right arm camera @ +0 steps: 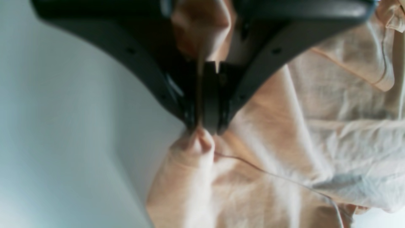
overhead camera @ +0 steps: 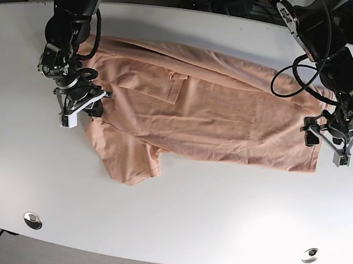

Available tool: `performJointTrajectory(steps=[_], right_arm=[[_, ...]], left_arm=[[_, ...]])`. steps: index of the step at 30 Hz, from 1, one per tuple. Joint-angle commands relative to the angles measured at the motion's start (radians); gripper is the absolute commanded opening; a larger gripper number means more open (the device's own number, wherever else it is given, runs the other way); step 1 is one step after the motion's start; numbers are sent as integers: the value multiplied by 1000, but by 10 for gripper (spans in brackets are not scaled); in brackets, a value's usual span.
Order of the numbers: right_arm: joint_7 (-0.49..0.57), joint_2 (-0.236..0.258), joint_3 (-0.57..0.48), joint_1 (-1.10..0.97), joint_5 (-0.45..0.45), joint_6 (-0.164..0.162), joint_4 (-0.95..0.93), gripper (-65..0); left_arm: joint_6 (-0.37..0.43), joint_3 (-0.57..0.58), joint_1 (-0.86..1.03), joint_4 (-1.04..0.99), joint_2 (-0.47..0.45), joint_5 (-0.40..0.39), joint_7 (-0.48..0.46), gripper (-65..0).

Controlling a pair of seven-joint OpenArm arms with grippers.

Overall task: Fold the T-shirt properly
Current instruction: 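Release the edge and regrasp the shirt's side hems with both grippers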

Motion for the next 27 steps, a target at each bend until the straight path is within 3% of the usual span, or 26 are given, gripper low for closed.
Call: performJointTrajectory(steps=[1,13,20,27], right_arm=[[-16,4,0,9,0,-2,12,-628],[-16,4,2,9,0,-2,12,-628],[-16,-11,2,10,0,-2,14,-628],[-16,-17,2,10,0,0,14,-628]], left_arm=[[0,28,-18,-14,-16,-8,-20,-179],[0,39,-58,-240,-62,-10,-140,-179],[-1,37,-88,-378,-63,-10,-155,-179],[-50,32,-84,-200,-63,-5,-147,-181]])
